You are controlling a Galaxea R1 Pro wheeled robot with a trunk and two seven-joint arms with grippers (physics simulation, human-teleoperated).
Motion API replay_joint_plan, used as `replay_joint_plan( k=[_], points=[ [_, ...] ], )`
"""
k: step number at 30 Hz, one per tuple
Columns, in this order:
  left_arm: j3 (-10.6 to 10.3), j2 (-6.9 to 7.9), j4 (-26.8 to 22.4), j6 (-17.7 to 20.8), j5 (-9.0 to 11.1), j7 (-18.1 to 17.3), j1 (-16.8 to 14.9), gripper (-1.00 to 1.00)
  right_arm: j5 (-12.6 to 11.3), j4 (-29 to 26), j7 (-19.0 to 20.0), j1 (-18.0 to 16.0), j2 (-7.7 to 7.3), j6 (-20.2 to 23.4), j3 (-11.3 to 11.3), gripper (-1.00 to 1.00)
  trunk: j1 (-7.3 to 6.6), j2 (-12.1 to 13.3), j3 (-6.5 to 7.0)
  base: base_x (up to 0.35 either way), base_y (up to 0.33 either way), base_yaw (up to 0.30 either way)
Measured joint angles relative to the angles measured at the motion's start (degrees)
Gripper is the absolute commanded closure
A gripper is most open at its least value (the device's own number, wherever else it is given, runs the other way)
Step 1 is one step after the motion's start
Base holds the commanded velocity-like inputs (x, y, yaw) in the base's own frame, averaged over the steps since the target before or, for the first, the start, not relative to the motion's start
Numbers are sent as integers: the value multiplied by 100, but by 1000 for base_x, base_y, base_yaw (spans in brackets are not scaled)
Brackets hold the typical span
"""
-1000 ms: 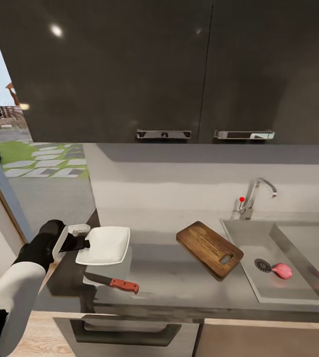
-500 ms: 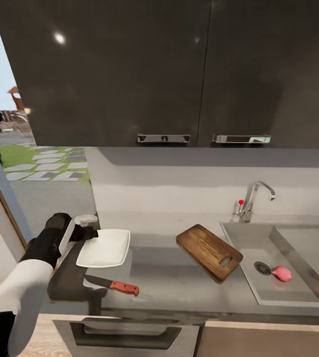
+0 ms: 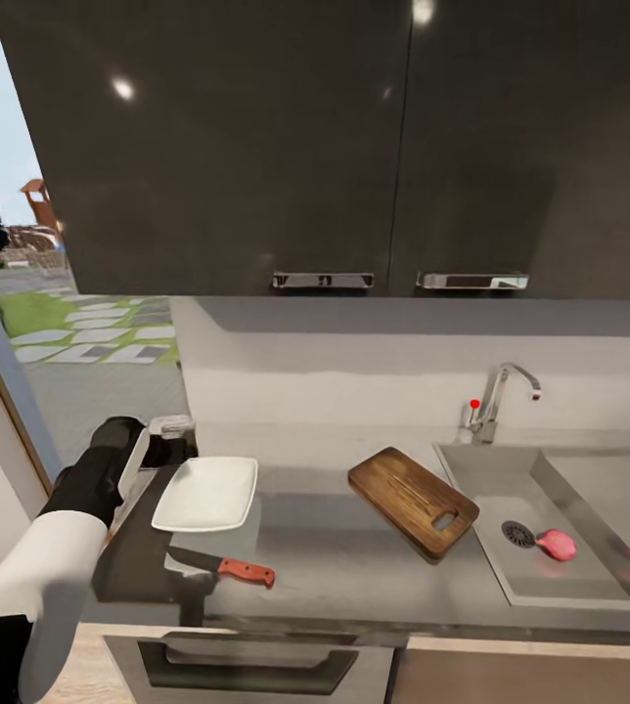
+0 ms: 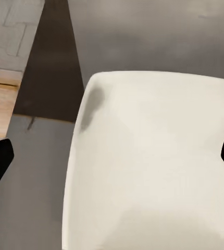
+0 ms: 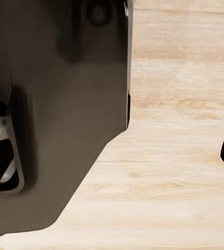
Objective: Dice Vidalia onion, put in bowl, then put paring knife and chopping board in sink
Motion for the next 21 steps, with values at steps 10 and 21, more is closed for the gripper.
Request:
replay_joint_plan(
  k=[10,21],
  points=[
    [-1,1,-35,-1156,-3,-2,77,-100,0,-8,0,-1,-3,-6,-1,-100,0,-1,89,0,0,0],
    [19,47,-36,-1504,-4,-129,285,-100,0,-16,0,0,-5,-9,-14,-100,0,-1,184,0,0,0]
  ],
)
